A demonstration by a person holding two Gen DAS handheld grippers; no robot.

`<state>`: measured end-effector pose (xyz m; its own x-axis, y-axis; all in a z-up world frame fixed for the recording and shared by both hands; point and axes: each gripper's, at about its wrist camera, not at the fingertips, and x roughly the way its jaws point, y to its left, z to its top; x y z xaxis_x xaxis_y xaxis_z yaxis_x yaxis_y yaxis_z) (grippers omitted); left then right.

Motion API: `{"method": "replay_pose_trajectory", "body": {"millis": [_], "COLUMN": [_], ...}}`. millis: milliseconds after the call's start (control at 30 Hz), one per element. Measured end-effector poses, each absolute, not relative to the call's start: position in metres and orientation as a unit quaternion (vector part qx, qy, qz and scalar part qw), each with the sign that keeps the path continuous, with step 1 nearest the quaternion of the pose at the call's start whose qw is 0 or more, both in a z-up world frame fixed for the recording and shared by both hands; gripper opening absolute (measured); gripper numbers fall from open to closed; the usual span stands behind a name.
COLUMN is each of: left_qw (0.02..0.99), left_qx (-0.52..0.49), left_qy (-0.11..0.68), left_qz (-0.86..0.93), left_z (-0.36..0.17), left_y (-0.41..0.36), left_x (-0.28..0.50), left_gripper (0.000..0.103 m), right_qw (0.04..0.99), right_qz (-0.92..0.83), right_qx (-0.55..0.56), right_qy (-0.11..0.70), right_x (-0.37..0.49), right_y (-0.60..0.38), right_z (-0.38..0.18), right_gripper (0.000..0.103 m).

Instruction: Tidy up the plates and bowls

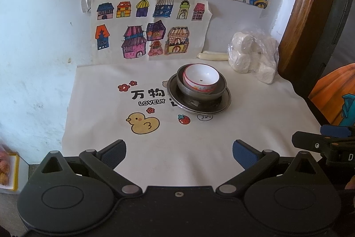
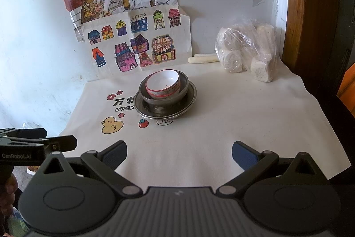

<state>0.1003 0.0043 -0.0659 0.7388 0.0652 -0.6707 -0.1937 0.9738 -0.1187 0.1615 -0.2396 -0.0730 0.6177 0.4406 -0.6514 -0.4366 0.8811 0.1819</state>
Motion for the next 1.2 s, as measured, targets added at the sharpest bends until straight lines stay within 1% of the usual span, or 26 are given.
{"method": "replay_pose_trajectory", "body": {"millis": [1200], "left_qw": [0.927], "left_qx": [-0.090], "left_qy": [0.357], "left_qz": [0.065], "left_z": [-0.0693], "left_y": [0.0008], "left_x": [0.1059], "left_gripper": [0.102], "right_qw": [0.897], "right_qz": [0.246], "right_qx": [0.003], "right_qy": [0.367], "right_x": [0.1710], "right_y": [-0.2397], "right_z": [-0.0754], "right_gripper": [0.103]}}
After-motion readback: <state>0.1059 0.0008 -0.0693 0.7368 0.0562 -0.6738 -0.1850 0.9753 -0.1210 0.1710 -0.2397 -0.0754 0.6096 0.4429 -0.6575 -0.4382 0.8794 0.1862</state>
